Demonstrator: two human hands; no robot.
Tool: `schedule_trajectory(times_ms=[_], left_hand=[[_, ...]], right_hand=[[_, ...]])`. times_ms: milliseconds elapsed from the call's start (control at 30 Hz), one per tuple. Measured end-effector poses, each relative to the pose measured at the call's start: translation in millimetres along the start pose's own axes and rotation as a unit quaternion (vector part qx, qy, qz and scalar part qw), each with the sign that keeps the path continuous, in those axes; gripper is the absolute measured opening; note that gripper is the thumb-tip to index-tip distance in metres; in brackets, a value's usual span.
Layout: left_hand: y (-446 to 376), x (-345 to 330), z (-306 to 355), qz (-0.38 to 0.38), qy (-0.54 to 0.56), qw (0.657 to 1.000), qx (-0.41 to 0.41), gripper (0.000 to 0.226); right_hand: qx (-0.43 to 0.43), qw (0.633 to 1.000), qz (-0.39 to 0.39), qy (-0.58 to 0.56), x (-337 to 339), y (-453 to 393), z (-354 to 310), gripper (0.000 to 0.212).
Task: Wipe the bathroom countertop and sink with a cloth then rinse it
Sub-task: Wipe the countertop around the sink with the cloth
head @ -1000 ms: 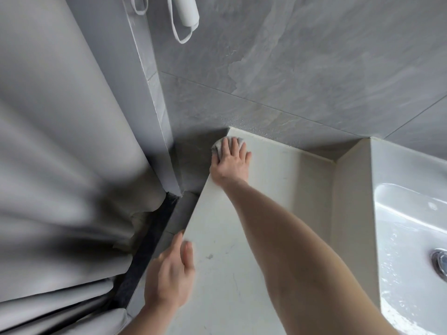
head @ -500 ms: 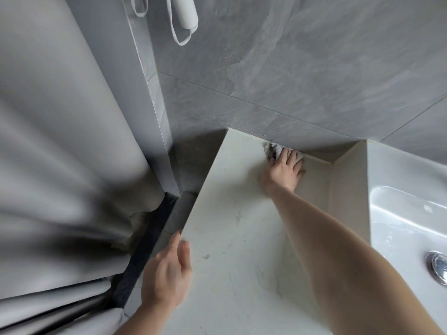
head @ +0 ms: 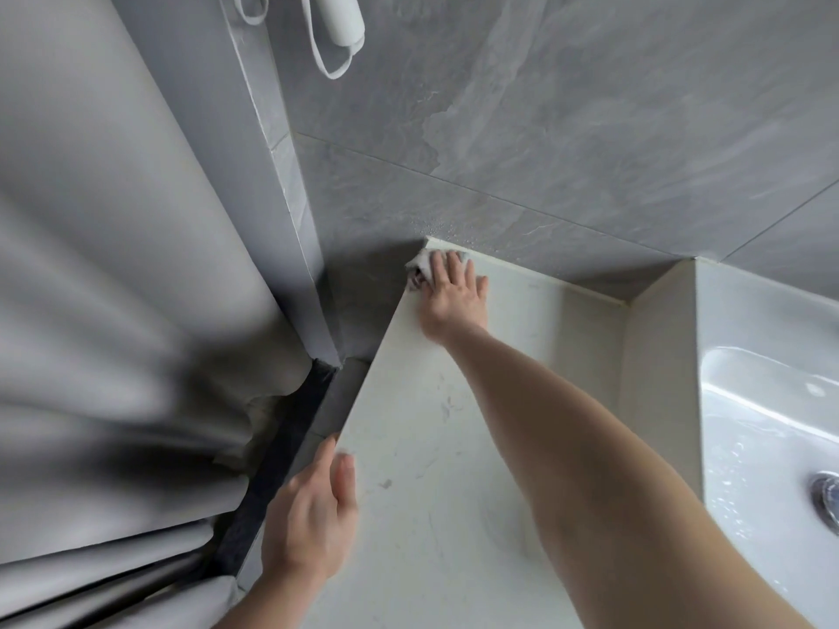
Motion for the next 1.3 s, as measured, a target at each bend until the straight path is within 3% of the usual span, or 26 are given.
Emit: schedule_trajectory(times_ms=[100,300,367,467,533,633,900,1167,1300], left_hand=[[-0.3,-2.4,-2.9,-0.005,0.0,1.0,0.003,0.068],[-1.4,-4.0,-4.4,-0.005,-0.007,1.0,-0.012,0.051],[-1.6,-5.3,-6.5,0.001,-0.006,1.0,-0.022,0.052],[-1.5,-6.7,-7.4,0.012,-0.012,0.999,-0.039,0.059],[-2.0,-5.5,-6.0,0.021,-0.011,0.999,-0.048,0.061],[-1.6,-4.0,-3.2,0.028,-0.009,0.998,-0.055,0.055],[0.4,-0.7,-0.7,0.031,-0.004,0.999,-0.043,0.042],[-0.4,-0.4,-0.5,0.041,0.003,0.998,-0.048,0.037],[-1.1,-4.7,-5.0,0.04,-0.002,0.998,-0.048,0.045]], right_hand=[[-0.051,0.998,0.024,0.002,11.9,0.1,66.1,0.07],[-0.122,0.99,0.075,-0.018,32.7,14.1,169.2,0.061],[-0.177,0.977,0.11,-0.035,39.9,22.6,199.7,0.06],[-0.186,0.974,0.125,-0.022,37.6,28.2,222.5,0.074],[-0.207,0.971,0.119,-0.031,33.2,30.6,224.8,0.081],[-0.261,0.953,0.122,-0.09,30.6,45.2,210.1,0.076],[-0.19,0.972,0.13,-0.057,7.1,81.4,165.1,0.065],[-0.193,0.978,0.054,-0.062,13.6,40.0,142.5,0.066],[-0.108,0.994,0.014,-0.015,5.1,19.9,100.1,0.069]])
Point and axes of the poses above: each hand's wrist, its own y-axis away from the middle knuckle, its own x-axis out of the back of the hand, z = x × y, the point moved 9 cm from there along -y, towards the middle knuckle, and after that the axes turned 11 degrees about -x, right-handed, at the moved point
